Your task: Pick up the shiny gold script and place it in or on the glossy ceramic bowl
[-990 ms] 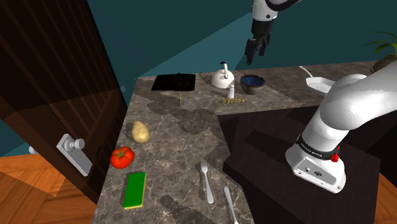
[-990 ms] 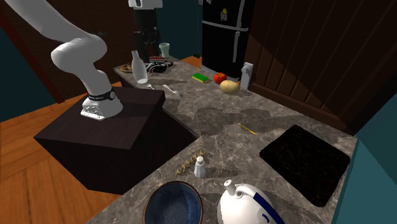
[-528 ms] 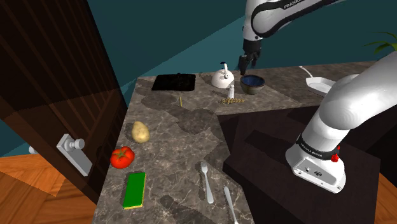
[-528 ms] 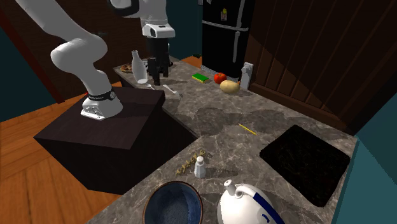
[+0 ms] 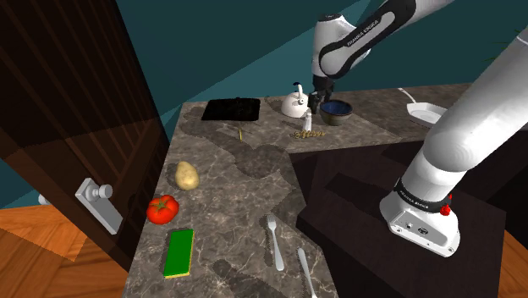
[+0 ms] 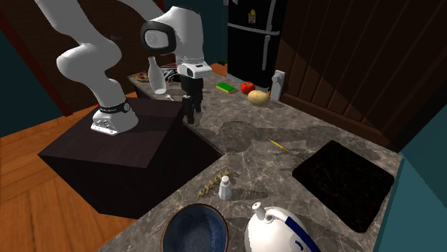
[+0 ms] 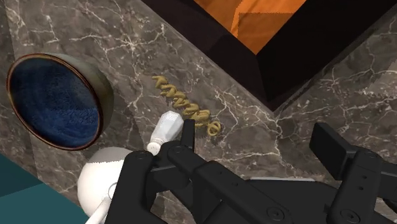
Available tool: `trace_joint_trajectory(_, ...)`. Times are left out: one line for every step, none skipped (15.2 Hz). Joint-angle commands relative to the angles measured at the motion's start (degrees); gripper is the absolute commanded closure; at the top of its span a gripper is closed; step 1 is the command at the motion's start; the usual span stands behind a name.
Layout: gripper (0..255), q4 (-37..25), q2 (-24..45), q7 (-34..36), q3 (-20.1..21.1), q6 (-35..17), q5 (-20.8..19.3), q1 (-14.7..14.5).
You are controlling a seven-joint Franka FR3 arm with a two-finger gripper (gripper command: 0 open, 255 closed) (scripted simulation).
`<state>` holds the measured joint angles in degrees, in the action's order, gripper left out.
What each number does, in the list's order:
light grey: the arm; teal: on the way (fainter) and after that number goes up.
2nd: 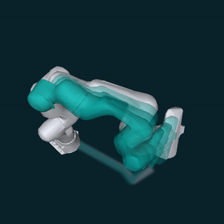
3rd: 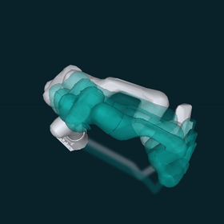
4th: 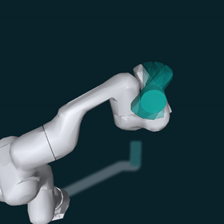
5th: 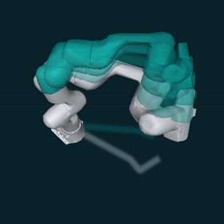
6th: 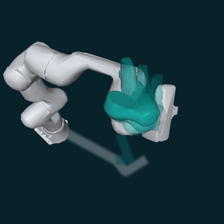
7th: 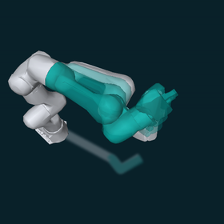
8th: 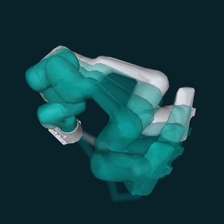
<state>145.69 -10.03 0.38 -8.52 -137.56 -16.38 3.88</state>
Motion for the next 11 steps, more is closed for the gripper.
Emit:
trace_joint_trajectory(0, -1.18, 4.75, 0.58, -0.25, -3.81, -1.0, 0.33)
trace_joint_trajectory(0, -1.9, 7.12, 0.79, -0.45, -5.55, -1.52, 0.54)
trace_joint_trajectory(0, -2.69, 9.51, 1.02, -0.64, -7.22, -2.04, 0.74)
trace_joint_trajectory(0, -3.57, 11.91, 1.26, -0.83, -8.82, -2.55, 0.94)
trace_joint_trajectory(0, -4.54, 14.32, 1.5, -1.02, -10.34, -3.05, 1.13)
trace_joint_trajectory(0, -5.58, 16.73, 1.75, -1.22, -11.8, -3.53, 1.3)
trace_joint_trajectory(0, -6.7, 19.14, 2.0, -1.43, -13.17, -3.98, 1.46)
trace_joint_trajectory(0, -7.9, 21.54, 2.24, -1.63, -14.47, -4.41, 1.61)
trace_joint_trajectory(0, -9.18, 23.94, 2.46, -1.84, -15.69, -4.8, 1.74)
trace_joint_trajectory(0, -10.52, 26.34, 2.66, -2.05, -16.84, -5.15, 1.87)
trace_joint_trajectory(0, -11.94, 28.72, 2.85, -2.25, -17.9, -5.45, 1.99)
